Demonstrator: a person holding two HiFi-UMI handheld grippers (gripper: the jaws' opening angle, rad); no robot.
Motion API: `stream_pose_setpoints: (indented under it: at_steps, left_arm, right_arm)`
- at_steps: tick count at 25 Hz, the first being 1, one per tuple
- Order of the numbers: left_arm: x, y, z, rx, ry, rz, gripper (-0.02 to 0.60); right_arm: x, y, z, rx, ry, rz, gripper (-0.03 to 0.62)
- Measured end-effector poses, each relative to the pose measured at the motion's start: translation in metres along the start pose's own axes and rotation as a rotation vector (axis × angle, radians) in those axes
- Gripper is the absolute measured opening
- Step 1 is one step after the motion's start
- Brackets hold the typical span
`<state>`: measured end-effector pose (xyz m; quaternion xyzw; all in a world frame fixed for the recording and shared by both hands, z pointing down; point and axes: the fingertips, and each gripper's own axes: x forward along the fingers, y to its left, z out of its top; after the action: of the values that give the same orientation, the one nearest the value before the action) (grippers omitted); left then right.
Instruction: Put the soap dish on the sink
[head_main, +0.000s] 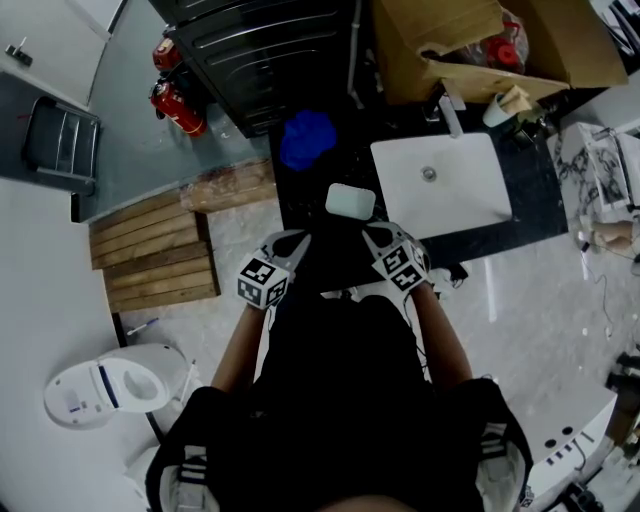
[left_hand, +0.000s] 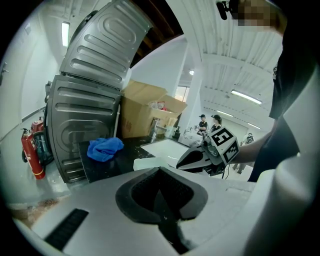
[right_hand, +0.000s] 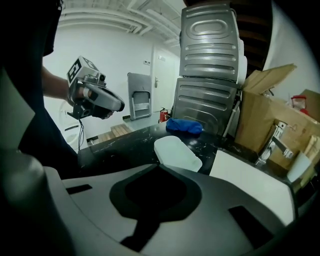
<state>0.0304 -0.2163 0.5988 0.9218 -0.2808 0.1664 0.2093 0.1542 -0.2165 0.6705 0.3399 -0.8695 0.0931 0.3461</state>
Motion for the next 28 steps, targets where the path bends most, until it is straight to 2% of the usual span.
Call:
stream_pose_setpoints:
  at_steps: [10, 28]
  left_arm:
    - [0.003, -0.017, -0.003, 0.013, 0.007, -0.003, 0.0]
    - [0.007, -0.043, -0.009, 0.021, 0.003, 0.015, 0.0]
  right_arm:
    - [-0.018, 0.006, -0.007, 0.064, -0.043, 0.005, -0.006]
    - [-0.044, 0.008, -0.008, 0.075, -0.103, 0.02, -0.006]
